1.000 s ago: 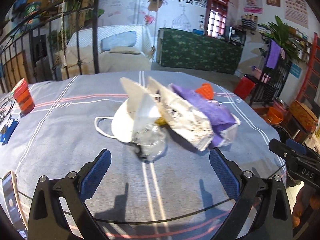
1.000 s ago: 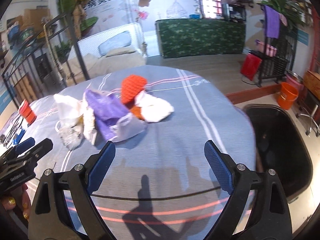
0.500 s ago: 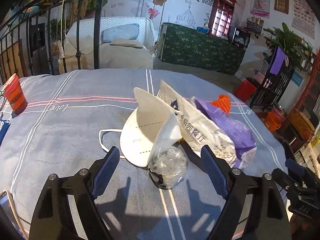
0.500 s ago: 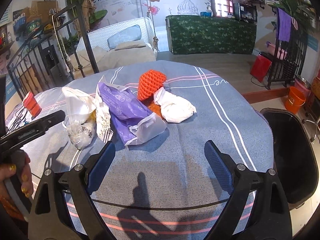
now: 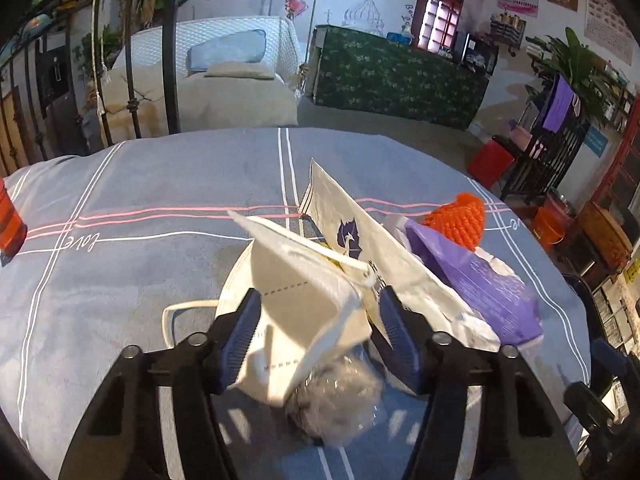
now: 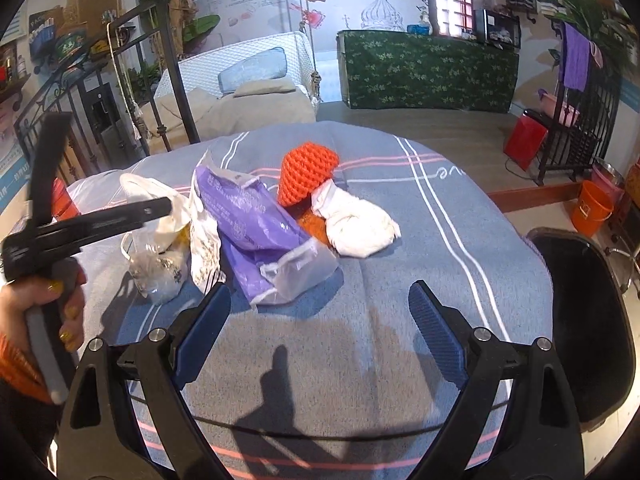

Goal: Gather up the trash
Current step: 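Grasp the white face mask on the bed with the left gripper, then grasp the purple bag with the right gripper while the left holds the mask, then carry the purple bag into the bin and open the right gripper while left carries mask, then open the left gripper over the black bin to drop the mask, then move both tools back over the bed toward the remaining trash, then grasp the clear plastic bag with the left gripper, then grasp the white printed paper bag with the right gripper, then carry the paper bag into the bin and open the right gripper while left carries plastic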

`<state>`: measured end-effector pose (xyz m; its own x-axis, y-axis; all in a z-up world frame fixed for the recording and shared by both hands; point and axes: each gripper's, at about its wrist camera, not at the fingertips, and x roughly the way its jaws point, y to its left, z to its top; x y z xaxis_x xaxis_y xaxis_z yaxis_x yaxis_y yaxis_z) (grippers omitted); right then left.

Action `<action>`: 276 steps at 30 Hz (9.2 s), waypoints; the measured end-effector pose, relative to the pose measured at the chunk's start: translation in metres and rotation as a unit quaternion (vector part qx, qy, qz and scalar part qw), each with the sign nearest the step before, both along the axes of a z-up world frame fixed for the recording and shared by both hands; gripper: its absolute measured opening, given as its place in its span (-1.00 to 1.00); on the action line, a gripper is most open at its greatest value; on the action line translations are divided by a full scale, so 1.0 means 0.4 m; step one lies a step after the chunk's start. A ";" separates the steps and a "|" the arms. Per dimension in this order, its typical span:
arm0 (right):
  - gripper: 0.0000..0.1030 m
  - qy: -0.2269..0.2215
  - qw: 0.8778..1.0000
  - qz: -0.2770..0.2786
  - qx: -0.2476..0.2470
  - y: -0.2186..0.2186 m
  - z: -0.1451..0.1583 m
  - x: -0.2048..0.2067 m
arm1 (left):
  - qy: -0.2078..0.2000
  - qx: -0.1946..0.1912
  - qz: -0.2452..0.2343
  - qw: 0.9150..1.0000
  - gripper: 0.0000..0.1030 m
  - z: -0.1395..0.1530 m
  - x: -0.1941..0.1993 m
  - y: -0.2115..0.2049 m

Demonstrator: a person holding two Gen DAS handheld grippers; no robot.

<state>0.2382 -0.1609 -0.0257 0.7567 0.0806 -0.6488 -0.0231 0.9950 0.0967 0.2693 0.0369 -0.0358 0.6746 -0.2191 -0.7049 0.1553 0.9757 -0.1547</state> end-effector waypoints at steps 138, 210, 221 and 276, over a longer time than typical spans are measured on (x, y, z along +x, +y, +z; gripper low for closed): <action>0.65 -0.017 0.938 -0.345 0.018 -0.771 -0.106 -0.424 | 0.011 -0.005 -0.407 0.913 -0.85 -0.039 -0.302 -1.034; 0.72 -0.022 0.999 0.012 0.037 -0.060 0.021 -0.041 | 0.031 -0.056 0.060 0.996 0.29 -0.019 -0.132 0.056; 0.72 -0.003 0.996 0.061 0.062 0.074 0.029 0.055 | 0.062 -0.092 0.000 0.994 -0.22 -0.072 -0.073 0.075; -0.60 0.002 0.996 0.081 -0.029 0.094 0.050 -0.014 | -0.047 -0.106 0.018 0.993 -0.36 0.063 -0.248 0.053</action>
